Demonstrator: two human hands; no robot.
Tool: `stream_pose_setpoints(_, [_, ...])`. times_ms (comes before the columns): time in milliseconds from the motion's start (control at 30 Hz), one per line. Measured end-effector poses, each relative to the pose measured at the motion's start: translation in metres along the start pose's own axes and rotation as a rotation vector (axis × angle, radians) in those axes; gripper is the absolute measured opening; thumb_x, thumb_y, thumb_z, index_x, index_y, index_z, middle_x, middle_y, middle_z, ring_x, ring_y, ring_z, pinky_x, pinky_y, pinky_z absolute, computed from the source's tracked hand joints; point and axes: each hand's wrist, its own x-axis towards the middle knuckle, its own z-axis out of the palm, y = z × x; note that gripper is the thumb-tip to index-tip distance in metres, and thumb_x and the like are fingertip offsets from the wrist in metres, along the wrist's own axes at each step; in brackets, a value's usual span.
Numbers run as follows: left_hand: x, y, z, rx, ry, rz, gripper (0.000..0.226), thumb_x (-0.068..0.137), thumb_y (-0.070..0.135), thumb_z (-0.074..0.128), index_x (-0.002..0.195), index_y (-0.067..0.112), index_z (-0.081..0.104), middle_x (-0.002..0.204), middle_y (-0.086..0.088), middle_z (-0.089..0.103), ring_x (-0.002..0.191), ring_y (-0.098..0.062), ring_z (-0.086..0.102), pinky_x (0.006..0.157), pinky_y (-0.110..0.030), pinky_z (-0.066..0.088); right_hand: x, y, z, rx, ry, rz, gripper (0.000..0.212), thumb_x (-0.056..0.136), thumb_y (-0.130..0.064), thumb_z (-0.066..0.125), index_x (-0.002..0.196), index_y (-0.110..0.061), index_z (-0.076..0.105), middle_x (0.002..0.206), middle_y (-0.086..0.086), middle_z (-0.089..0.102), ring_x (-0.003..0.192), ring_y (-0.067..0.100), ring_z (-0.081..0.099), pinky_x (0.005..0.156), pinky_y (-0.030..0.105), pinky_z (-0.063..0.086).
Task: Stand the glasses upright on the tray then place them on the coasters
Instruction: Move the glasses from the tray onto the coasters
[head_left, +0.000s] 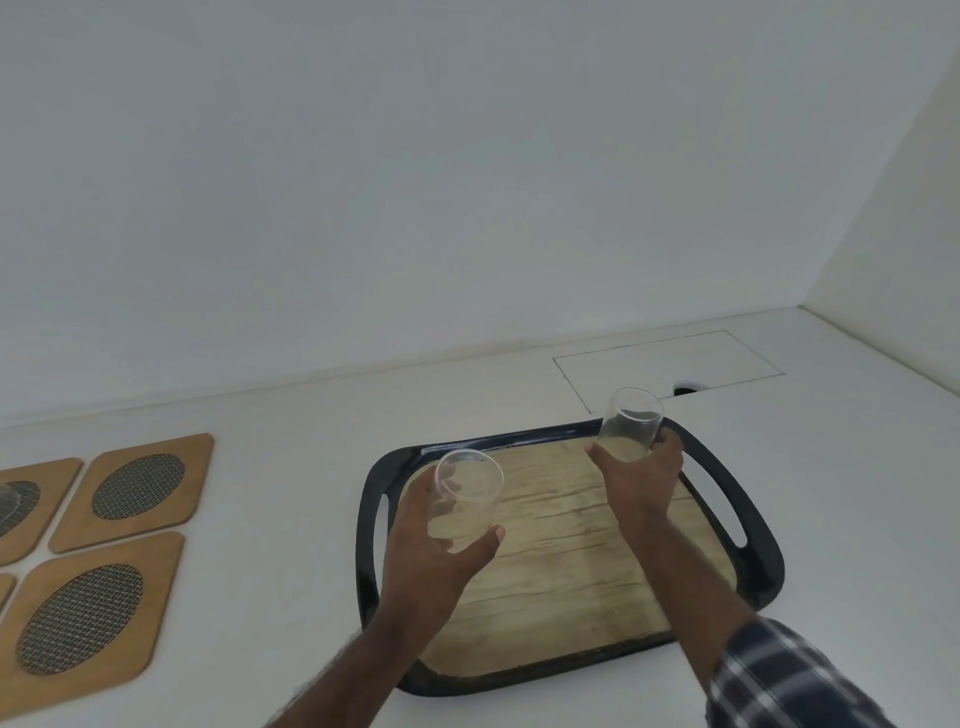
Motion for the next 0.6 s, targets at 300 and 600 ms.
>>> stream_pose_setpoints(300, [0.004, -0.006, -0.010, 0.007, 0.038, -0.015, 0.071, 0.067, 0.026, 0.089, 0.124, 0.042, 0.050, 0.116, 0.015, 0.060, 0.111, -0.007, 0.058, 0.080, -0.024, 0.054, 0.009, -0.002, 0.008, 0.035, -0.062, 0.009, 0.072, 0.069, -0.018, 0.083, 0.129, -0.011, 0.043, 0.125, 0.006, 0.056, 0.116, 0.024, 0.054, 0.095, 0.036, 0.042])
stream_pose_setpoints(600, [-0.010, -0.005, -0.027, 0.003, 0.095, 0.010, 0.071, 0.063, 0.032, 0.090, 0.121, 0.047, 0.051, 0.114, 0.022, 0.061, 0.110, -0.004, 0.059, 0.084, -0.033, 0.055, -0.061, -0.015, 0.002, 0.151, -0.196, -0.105, 0.058, 0.067, -0.020, 0.086, 0.110, -0.023, 0.048, 0.112, 0.000, 0.057, 0.108, 0.020, 0.056, 0.089, 0.034, 0.045])
